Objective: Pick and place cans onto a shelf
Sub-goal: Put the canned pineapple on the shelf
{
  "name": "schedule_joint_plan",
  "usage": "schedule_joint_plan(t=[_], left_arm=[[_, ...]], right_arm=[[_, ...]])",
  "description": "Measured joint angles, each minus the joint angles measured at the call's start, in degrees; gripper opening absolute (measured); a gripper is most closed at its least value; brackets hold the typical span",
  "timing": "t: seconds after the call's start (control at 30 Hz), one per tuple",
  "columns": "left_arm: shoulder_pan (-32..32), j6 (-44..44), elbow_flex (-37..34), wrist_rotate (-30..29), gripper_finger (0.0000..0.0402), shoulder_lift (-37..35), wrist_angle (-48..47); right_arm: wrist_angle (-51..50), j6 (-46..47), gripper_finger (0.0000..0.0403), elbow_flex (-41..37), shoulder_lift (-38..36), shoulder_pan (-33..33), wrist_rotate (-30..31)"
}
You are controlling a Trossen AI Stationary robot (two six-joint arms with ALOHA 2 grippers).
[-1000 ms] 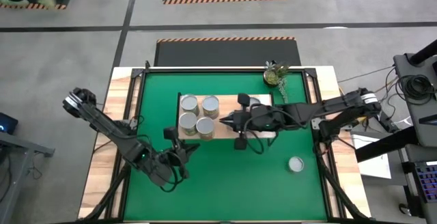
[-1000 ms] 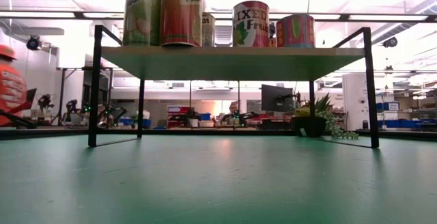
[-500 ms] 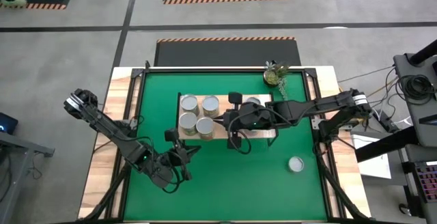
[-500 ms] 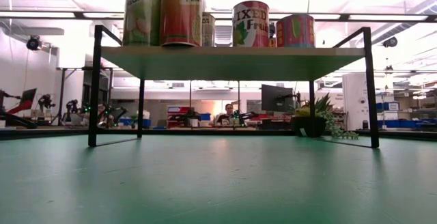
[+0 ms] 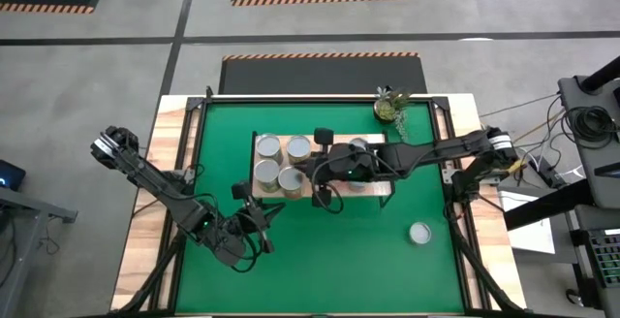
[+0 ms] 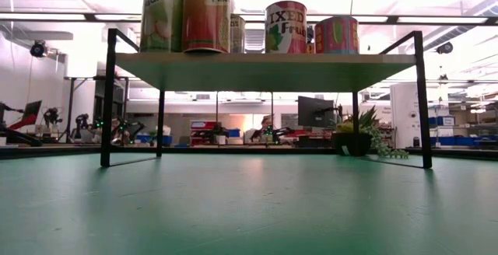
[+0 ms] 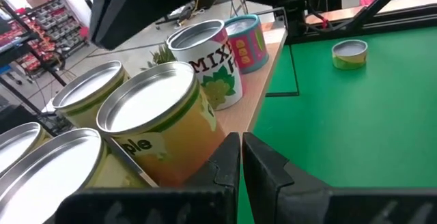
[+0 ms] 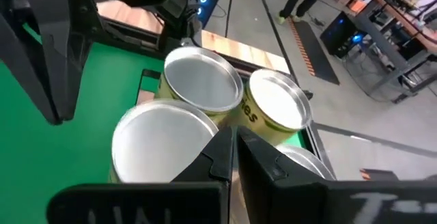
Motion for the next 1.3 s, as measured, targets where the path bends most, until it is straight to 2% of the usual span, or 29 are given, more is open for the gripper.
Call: schedule_joint_plan(t=[0.87,1.07,1.3], left_arm=[[1.9,-1.5,0.0,-0.1,0.0,0.0,0.9],[1.9,-3.4,0.0,-3.5,0.0,0.0,0.9],[2.0,-3.5,0.0,-4.3,0.0,0.0,1.0]], right_arm=[[-6.5,0.1,0.0009,0.1,0.7,-0.3,0.0],[-6.7,0.1,0.0009,0.1,0.3,0.6,0.0],[-8.0,2.1,0.0009,0.1,0.3,1.6,-0.1]])
